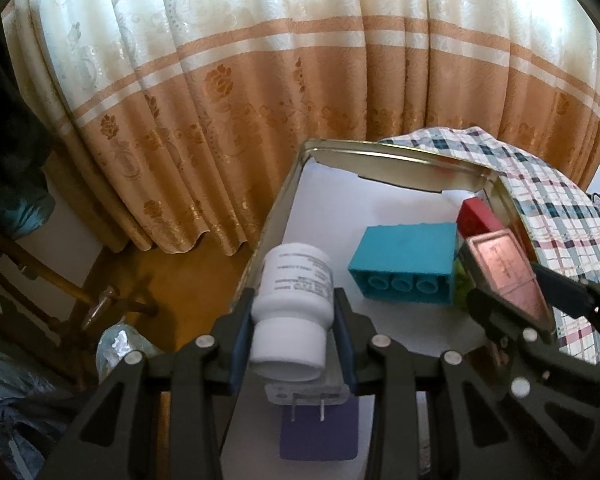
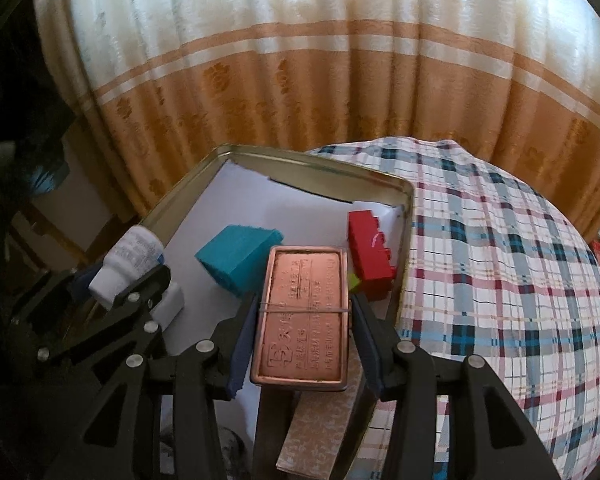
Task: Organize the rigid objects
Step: 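Lower the bottle and card case into the tray and open both grippers, then withdraw both grippers from the tray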
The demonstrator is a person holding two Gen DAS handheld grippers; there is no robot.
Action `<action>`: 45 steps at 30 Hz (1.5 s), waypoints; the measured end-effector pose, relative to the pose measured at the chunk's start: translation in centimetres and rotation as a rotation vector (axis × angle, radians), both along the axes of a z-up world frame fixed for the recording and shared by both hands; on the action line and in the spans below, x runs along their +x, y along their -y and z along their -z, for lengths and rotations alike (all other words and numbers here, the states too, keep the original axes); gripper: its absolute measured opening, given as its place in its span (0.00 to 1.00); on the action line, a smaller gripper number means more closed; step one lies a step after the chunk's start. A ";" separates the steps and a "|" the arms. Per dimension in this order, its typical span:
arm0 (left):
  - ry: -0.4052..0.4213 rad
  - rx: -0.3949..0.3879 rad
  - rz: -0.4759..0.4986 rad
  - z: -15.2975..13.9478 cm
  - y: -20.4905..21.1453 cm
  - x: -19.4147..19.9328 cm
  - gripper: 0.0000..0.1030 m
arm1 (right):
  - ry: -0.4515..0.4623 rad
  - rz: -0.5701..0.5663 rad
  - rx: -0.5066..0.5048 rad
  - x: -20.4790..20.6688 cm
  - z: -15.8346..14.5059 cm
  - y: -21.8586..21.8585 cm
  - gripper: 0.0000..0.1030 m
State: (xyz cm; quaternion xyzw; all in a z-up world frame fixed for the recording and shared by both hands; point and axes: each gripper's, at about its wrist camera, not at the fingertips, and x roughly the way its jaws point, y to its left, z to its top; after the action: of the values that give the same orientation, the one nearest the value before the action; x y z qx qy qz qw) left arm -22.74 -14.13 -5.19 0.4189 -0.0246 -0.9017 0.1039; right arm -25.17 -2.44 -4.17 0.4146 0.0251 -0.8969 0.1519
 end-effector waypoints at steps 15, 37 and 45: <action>-0.065 0.038 -0.026 -3.0 0.2 3.3 0.99 | -0.032 0.100 -0.156 3.3 -2.8 -4.4 0.72; -0.005 -0.075 -0.052 -1.2 0.7 5.9 0.99 | -0.075 0.119 -0.041 4.3 -2.6 -4.1 0.72; 0.017 -0.054 -0.058 -0.6 1.2 7.2 0.99 | -0.068 0.072 -0.070 6.4 -2.2 -3.4 0.72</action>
State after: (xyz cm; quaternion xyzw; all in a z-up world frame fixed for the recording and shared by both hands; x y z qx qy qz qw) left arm -15.59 -15.38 -4.60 0.4241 -0.0374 -0.8938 0.1411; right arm -18.80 1.01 -2.01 0.3791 -0.0161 -0.9156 0.1329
